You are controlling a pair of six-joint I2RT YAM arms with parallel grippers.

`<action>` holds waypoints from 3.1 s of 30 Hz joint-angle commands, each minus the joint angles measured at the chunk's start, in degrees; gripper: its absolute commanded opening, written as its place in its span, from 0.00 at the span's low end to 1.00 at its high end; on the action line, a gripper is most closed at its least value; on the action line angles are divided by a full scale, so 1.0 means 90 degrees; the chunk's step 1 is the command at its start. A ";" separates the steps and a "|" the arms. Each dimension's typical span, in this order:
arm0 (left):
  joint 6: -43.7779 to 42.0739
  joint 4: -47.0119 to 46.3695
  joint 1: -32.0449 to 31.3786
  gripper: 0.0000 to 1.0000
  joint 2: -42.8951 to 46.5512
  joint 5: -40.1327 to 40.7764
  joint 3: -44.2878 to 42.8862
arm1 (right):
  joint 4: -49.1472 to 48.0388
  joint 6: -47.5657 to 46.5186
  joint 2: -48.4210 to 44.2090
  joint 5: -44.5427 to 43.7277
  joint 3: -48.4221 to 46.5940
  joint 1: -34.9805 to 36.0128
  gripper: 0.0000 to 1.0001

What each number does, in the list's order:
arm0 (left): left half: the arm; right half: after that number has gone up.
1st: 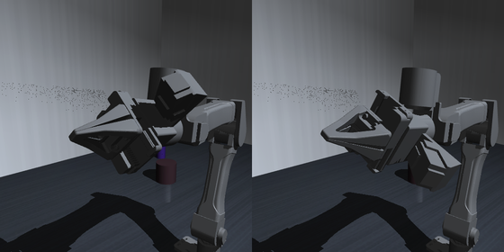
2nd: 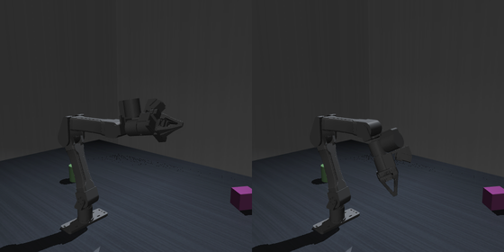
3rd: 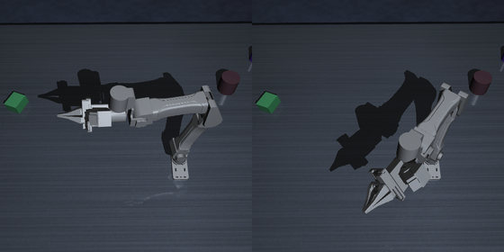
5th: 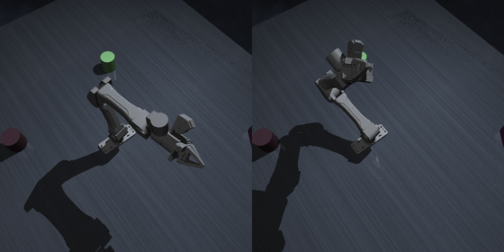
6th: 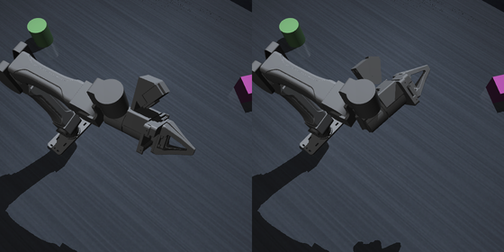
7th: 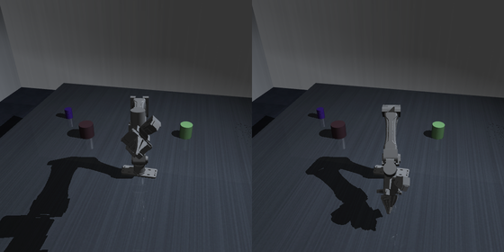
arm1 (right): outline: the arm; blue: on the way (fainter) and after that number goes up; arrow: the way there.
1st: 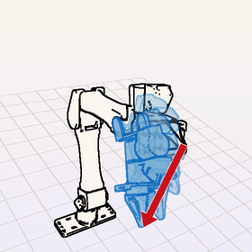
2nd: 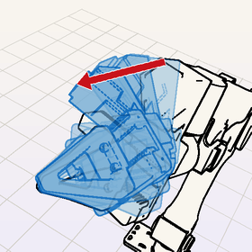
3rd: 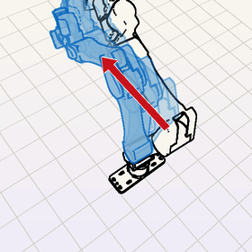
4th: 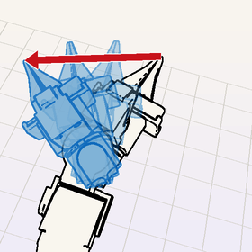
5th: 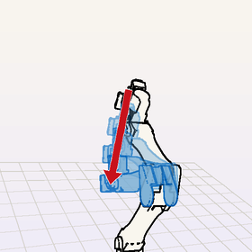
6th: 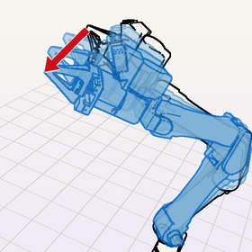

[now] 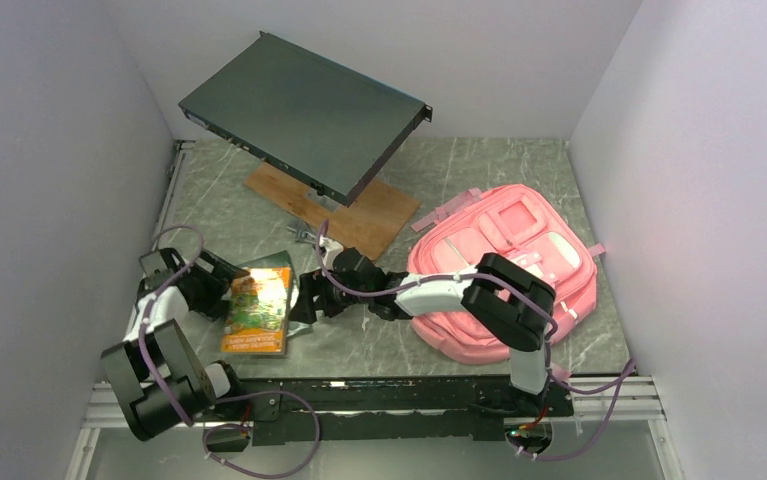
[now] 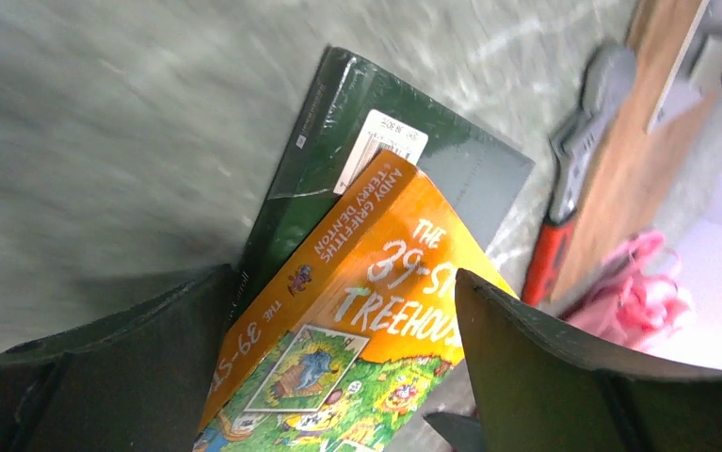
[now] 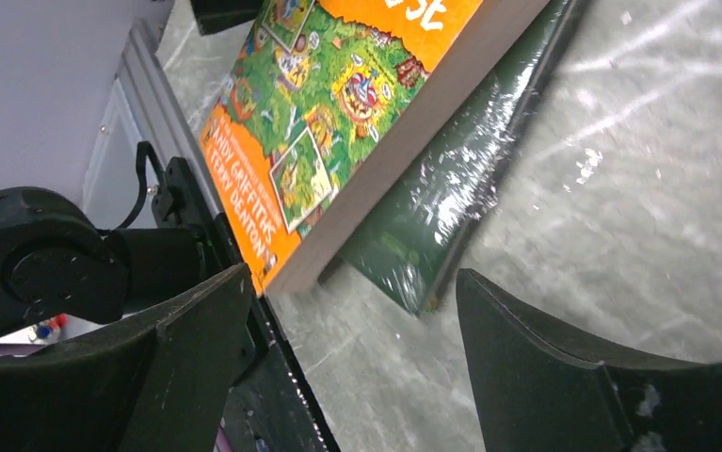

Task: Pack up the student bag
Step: Move the book to the center of the board, then pick up the book from the center of the board.

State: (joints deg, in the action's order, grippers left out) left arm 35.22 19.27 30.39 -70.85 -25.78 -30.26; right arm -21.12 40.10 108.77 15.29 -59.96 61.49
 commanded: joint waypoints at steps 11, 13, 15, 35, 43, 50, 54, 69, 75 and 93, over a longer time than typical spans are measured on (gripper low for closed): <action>0.1071 0.0228 -0.1392 0.92 0.1788 -0.0757 0.0756 | -0.1526 0.1971 -0.0259 -0.0748 0.1226 -0.0270 0.77; 0.0948 0.0265 -0.1406 0.92 0.1836 -0.0791 0.0816 | -0.1507 0.2042 -0.0201 -0.0666 0.1213 -0.0303 0.77; 0.0786 0.0472 -0.1423 0.92 0.1803 -0.0554 0.0845 | -0.1454 0.2040 -0.0163 -0.0653 0.1194 -0.0309 0.76; 0.0887 0.1251 -0.1932 1.00 0.1881 -0.0134 0.0888 | -0.1490 0.1954 0.0209 -0.0452 0.0921 -0.0426 0.44; 0.1013 0.1860 -0.2008 0.93 0.2819 -0.0759 0.0488 | -0.1656 0.1917 0.0234 -0.0337 0.0908 -0.0474 0.34; 0.1157 0.1772 -0.2072 0.90 0.3534 -0.1414 0.0012 | -0.1786 0.1829 0.0272 -0.0186 0.0833 -0.0473 0.31; 0.1158 0.1615 -0.2148 0.90 0.3392 -0.1397 0.0067 | -0.1898 0.1826 0.0273 -0.0089 0.0833 -0.0466 0.31; 0.0533 0.0752 -0.2566 0.41 0.3244 -0.1138 0.0595 | -0.2091 0.1535 0.0206 0.0166 0.0921 -0.0475 0.35; -0.0142 0.0380 -0.2567 0.05 0.3505 -0.1761 0.0486 | -0.1355 0.0803 -0.0581 0.0469 0.1213 -0.0583 0.54; -0.2443 0.0467 -0.5644 0.00 0.2505 -0.3682 -0.1642 | 0.4145 -0.3105 -0.5708 0.1602 0.0952 -0.2882 0.99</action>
State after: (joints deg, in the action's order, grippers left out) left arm 22.98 21.65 -12.86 -46.83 -54.43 -38.44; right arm 7.09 17.19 60.38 18.33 -47.16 41.58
